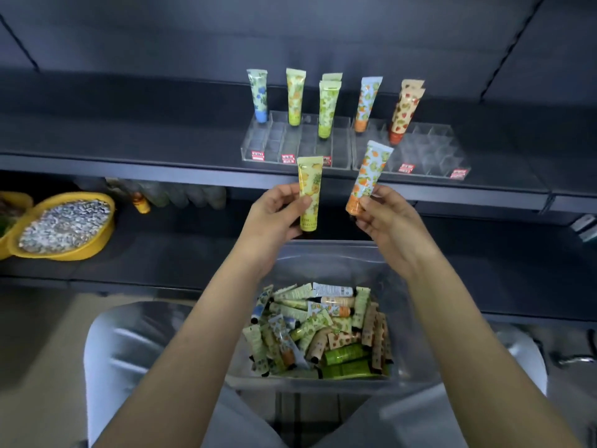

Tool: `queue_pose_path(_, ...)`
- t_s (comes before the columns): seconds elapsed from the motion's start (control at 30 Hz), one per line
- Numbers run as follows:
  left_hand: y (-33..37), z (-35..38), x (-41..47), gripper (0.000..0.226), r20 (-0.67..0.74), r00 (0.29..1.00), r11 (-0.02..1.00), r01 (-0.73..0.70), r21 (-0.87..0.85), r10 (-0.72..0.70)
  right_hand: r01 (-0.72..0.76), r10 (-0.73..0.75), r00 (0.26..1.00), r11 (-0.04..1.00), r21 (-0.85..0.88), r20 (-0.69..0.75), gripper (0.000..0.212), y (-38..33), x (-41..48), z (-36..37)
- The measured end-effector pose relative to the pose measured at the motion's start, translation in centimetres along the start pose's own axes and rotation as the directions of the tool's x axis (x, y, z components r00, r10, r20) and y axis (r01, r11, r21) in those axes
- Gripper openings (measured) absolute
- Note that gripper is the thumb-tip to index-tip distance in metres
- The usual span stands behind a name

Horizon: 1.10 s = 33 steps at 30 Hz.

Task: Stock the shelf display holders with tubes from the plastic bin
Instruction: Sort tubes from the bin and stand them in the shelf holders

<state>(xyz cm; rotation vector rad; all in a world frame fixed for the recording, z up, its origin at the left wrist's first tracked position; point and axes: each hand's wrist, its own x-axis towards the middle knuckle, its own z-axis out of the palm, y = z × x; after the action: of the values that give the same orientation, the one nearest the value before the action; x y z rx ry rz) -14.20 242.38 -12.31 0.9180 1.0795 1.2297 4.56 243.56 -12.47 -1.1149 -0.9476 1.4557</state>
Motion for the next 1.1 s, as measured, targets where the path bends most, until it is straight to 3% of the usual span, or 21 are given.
queue_pose_path(0.33, 5.6, 0.0, 5.5, 0.016, -0.057, 0.964, 0.958, -0.248, 0.141, 0.258, 0.166, -0.190, 0.972, 0.971, -0.170, -0.137, 0.021, -4.8, 4.6, 0.9)
queue_pose_path(0.63, 6.6, -1.2, 12.2, 0.015, -0.138, 0.909, 0.893, -0.343, 0.291, 0.394, 0.239, -0.373, 0.844, 0.905, -0.351, -0.385, 0.025, -7.0, 10.5, 0.3)
queue_pose_path(0.9, 5.1, -2.5, 18.0, 0.016, -0.200, 0.905, 0.892, -0.296, 0.341, 0.377, 0.216, -0.434, 0.844, 0.812, -0.543, -0.313, 0.021, -5.8, 14.8, 1.0)
queue_pose_path(1.1, 4.7, -2.4, 20.4, 0.017, -0.119, 0.929, 0.871, -0.278, 0.406, 0.351, 0.133, -0.414, 0.855, 0.759, -0.638, -0.314, 0.027, -4.6, 17.1, 0.4)
